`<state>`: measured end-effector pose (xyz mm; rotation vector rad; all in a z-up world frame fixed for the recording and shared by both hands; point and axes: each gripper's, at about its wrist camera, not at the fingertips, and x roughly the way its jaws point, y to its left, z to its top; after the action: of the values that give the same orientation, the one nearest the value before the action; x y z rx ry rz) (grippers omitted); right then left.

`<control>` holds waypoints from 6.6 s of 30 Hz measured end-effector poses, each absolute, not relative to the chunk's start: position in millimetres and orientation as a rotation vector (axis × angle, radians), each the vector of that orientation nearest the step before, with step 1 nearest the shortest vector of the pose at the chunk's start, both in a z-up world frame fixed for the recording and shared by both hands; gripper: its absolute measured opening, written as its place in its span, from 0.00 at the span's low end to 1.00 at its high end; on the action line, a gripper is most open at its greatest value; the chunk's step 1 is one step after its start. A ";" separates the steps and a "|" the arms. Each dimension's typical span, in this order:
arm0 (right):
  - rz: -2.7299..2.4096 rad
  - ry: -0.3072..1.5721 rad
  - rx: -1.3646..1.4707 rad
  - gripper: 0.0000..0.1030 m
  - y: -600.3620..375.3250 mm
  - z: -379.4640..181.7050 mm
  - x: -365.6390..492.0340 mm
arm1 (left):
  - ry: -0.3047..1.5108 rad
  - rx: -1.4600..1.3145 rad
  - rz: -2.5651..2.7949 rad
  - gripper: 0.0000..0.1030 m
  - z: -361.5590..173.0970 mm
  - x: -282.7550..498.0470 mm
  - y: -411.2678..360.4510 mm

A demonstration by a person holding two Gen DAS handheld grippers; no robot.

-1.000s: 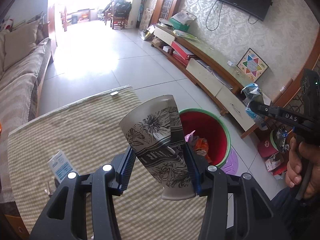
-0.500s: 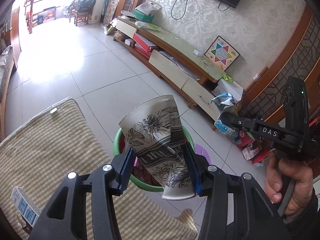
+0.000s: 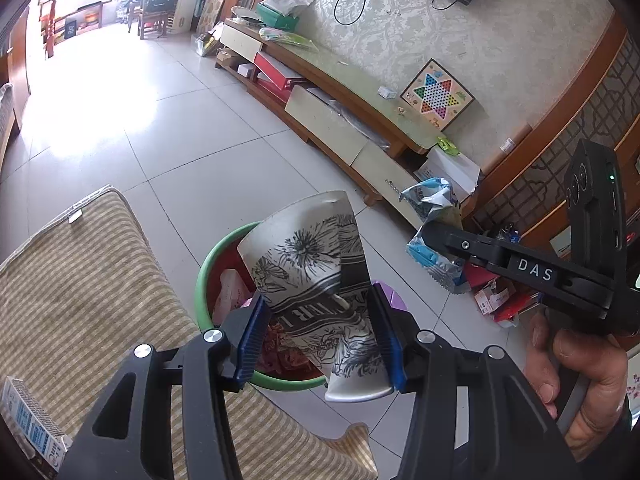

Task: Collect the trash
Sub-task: 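Carry the snack bag and paper cup over the red bin and open both tools, then move both tools back over the table toward the milk cartons, then grasp the crumpled paper wrapper with the right tool while the left tool grasps the brown carton, then carry the paper wrapper and brown carton over the red bin and open both tools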

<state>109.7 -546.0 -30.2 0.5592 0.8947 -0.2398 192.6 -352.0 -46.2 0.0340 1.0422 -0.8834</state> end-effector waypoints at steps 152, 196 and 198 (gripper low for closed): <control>0.362 1.155 -0.063 0.45 -229.4 -94.6 68.5 | 1.191 0.155 -0.425 0.50 -122.4 174.2 -3.6; -0.151 0.945 0.306 0.45 -519.9 -24.0 139.9 | 1.020 0.278 -0.930 0.50 -50.8 188.1 -353.8; -0.167 0.956 0.320 0.45 -525.6 -28.3 143.0 | 1.031 0.278 -0.930 0.51 -55.2 189.4 -359.4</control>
<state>143.0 -525.6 -28.3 0.3205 0.9561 -0.1674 189.4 -359.4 -55.2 0.2780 1.0305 -0.9299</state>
